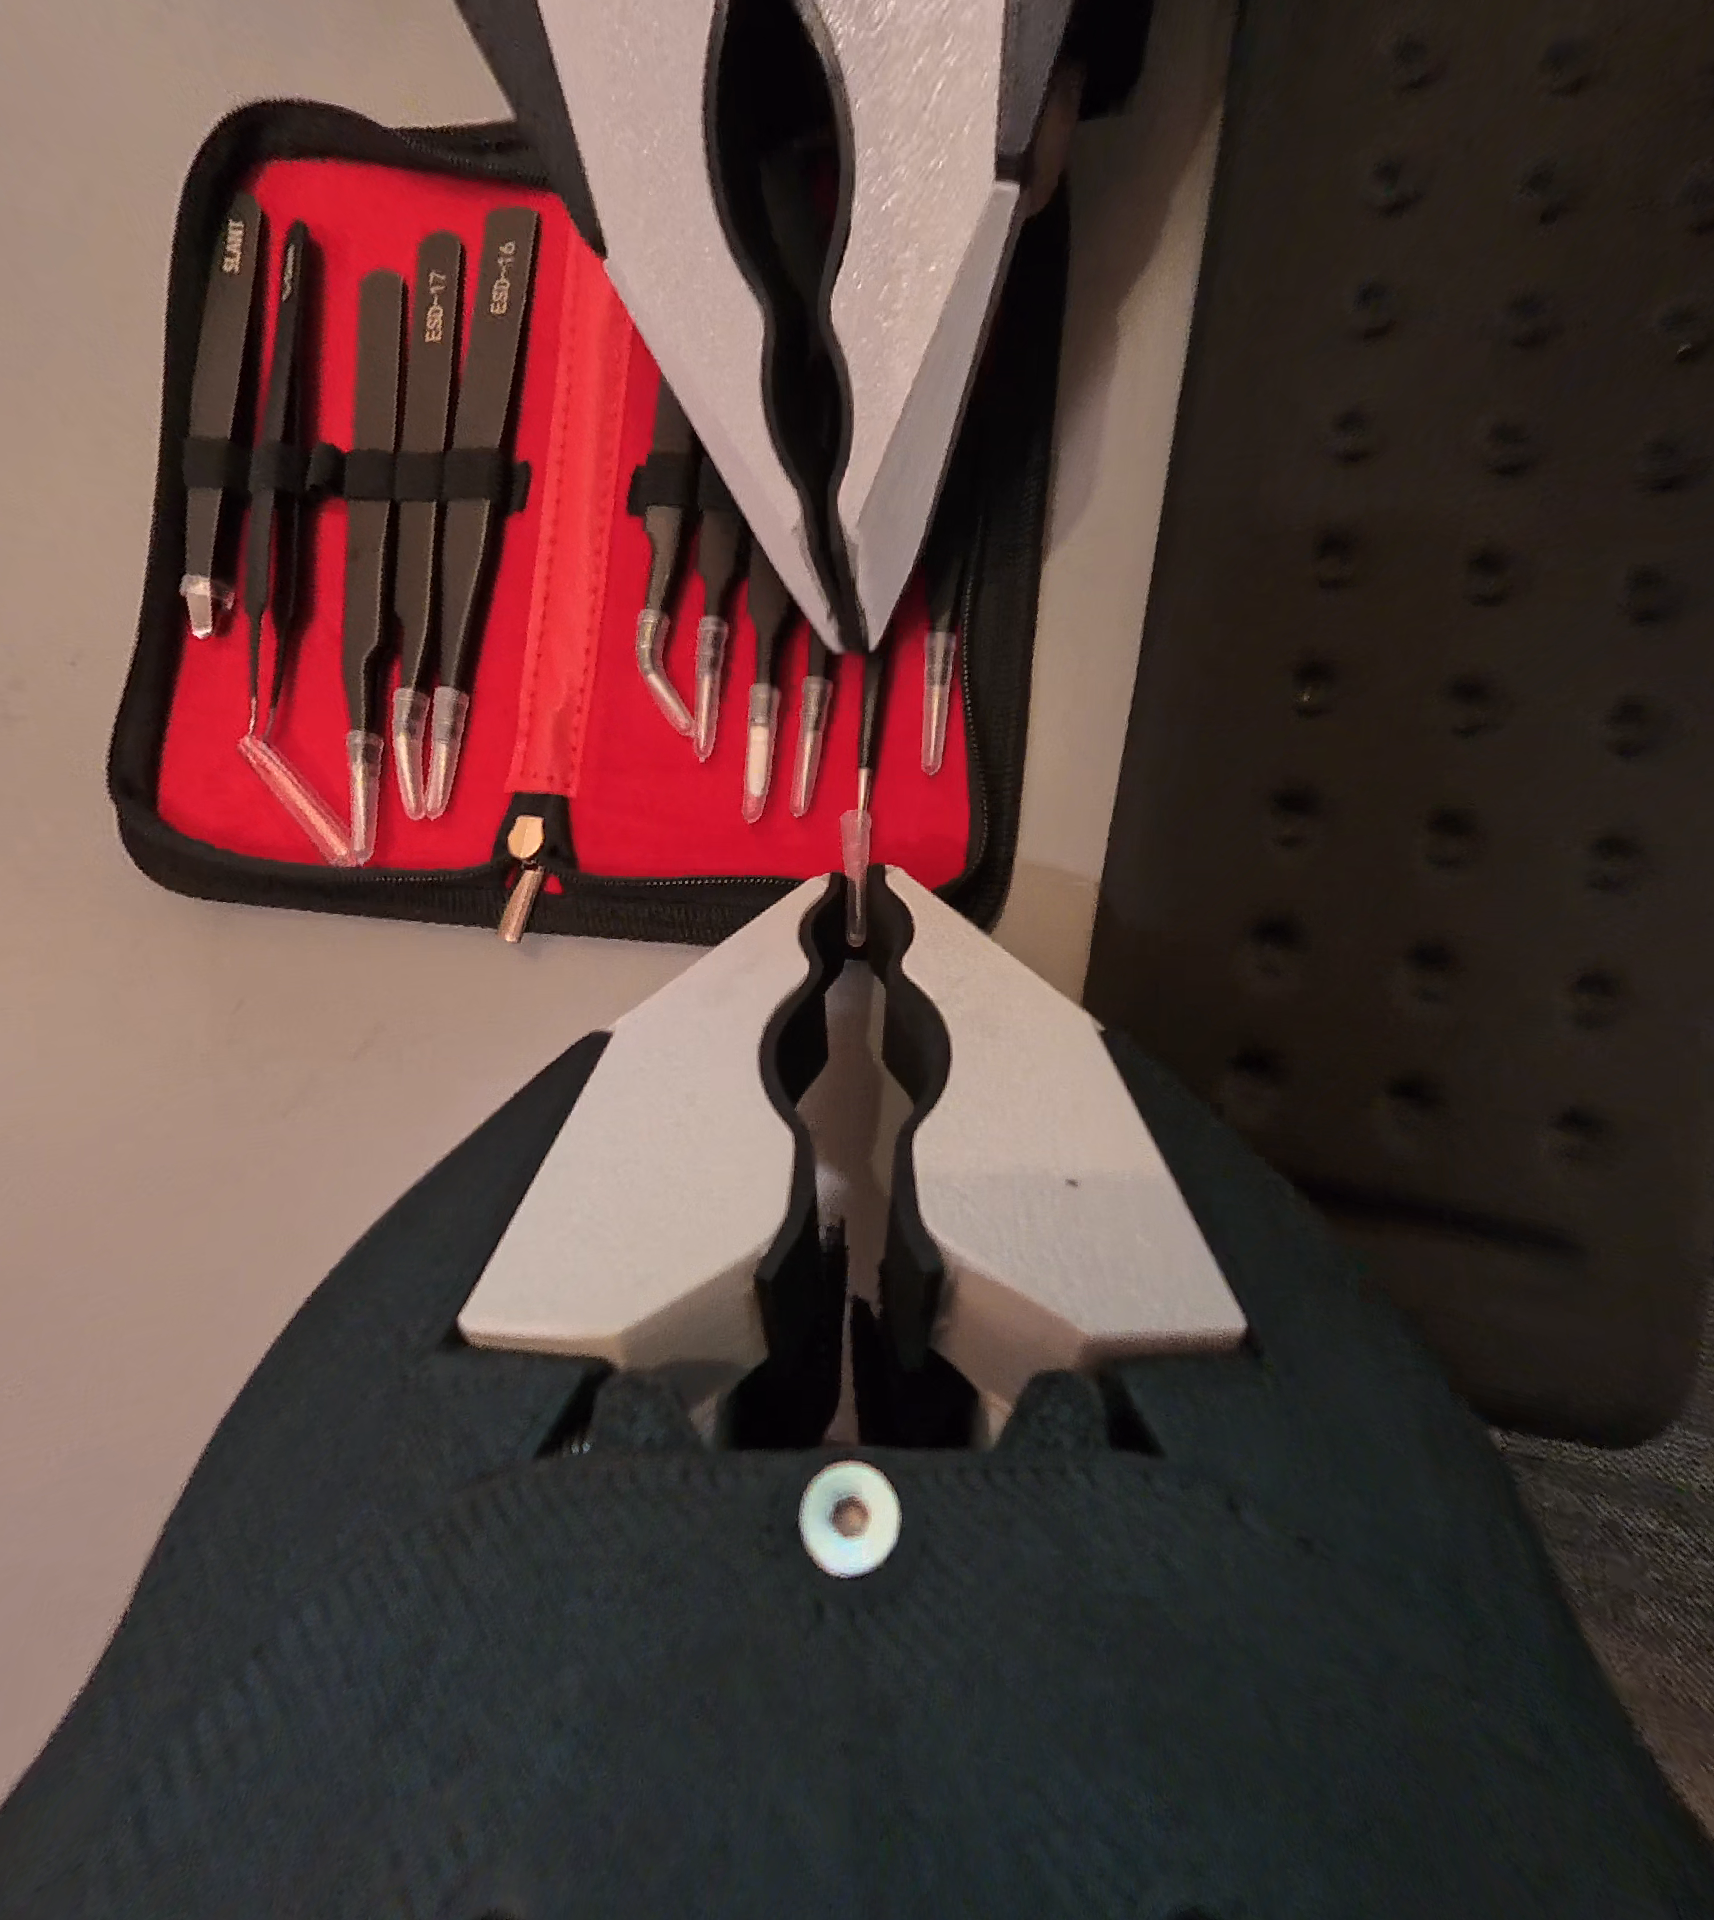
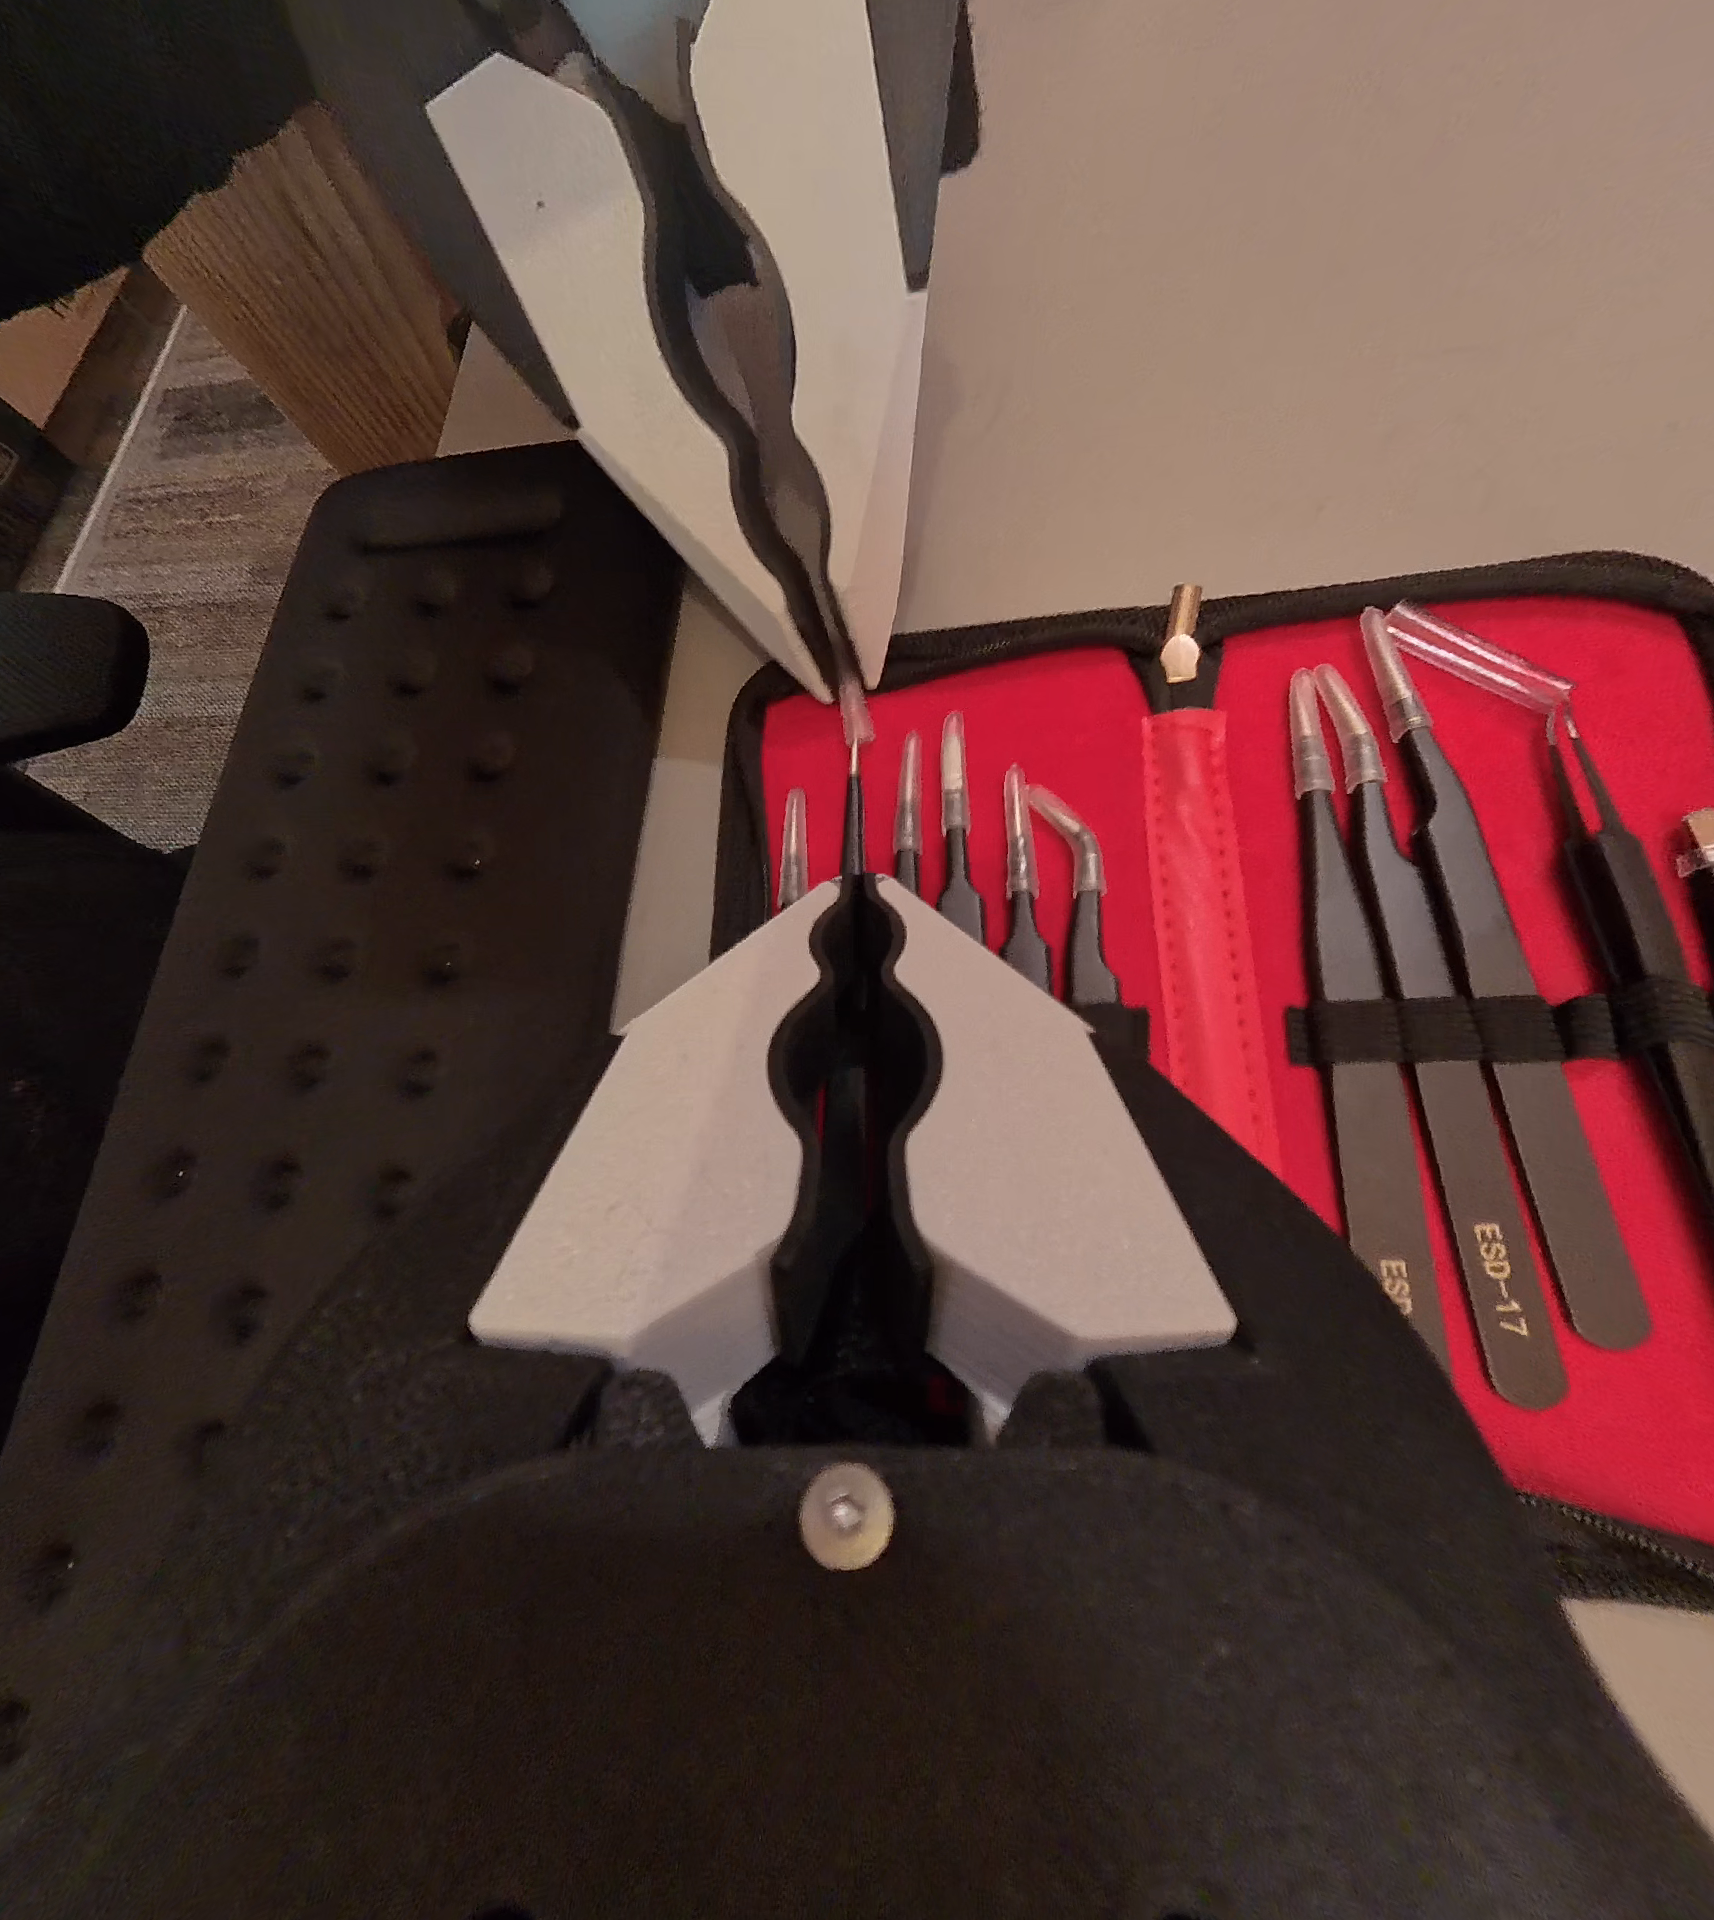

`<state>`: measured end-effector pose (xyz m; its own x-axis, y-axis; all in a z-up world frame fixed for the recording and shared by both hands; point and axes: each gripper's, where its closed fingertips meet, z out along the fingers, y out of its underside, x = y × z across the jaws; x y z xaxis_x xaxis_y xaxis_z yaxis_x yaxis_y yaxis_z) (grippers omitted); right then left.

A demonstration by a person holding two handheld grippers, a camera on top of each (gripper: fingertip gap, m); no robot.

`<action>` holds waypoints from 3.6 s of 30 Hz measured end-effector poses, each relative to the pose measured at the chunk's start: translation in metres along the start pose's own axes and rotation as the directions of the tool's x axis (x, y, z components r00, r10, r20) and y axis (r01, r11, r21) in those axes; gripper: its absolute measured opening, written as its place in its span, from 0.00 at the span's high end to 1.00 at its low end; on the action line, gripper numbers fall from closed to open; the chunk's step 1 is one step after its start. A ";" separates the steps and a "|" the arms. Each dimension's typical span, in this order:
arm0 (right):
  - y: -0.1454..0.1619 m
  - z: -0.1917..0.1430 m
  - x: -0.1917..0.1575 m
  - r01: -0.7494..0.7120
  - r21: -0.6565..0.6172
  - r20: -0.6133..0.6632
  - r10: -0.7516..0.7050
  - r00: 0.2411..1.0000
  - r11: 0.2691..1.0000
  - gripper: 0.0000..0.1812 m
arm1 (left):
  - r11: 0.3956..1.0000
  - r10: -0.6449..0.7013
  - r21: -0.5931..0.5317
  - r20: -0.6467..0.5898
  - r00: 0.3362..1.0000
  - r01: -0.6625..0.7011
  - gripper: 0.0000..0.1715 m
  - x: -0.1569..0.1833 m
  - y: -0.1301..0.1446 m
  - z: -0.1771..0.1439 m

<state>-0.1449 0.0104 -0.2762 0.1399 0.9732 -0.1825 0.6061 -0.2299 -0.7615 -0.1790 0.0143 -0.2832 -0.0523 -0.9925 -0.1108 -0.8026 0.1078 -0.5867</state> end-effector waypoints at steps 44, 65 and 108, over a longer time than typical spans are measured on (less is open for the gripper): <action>0.064 -0.076 0.021 -0.264 0.035 -0.104 0.266 0.958 0.964 1.00 | 0.979 -0.096 0.185 0.072 0.993 0.082 1.00 0.006 -0.022 0.016; 0.068 -0.083 0.020 -0.285 0.038 -0.068 0.287 0.956 0.958 1.00 | 0.993 -0.095 0.088 0.138 0.986 0.084 0.98 0.007 -0.020 -0.002; 0.067 -0.081 0.017 -0.257 0.035 -0.075 0.259 0.963 0.966 1.00 | 0.990 -0.118 0.105 0.208 0.971 0.097 0.98 0.024 -0.046 0.000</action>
<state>-0.0381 0.0116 -0.2799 0.3506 0.8780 -0.3259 0.5219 -0.4722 -0.7104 -0.1435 -0.0142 -0.2589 0.1671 -0.9643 -0.2053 -0.7371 0.0161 -0.6756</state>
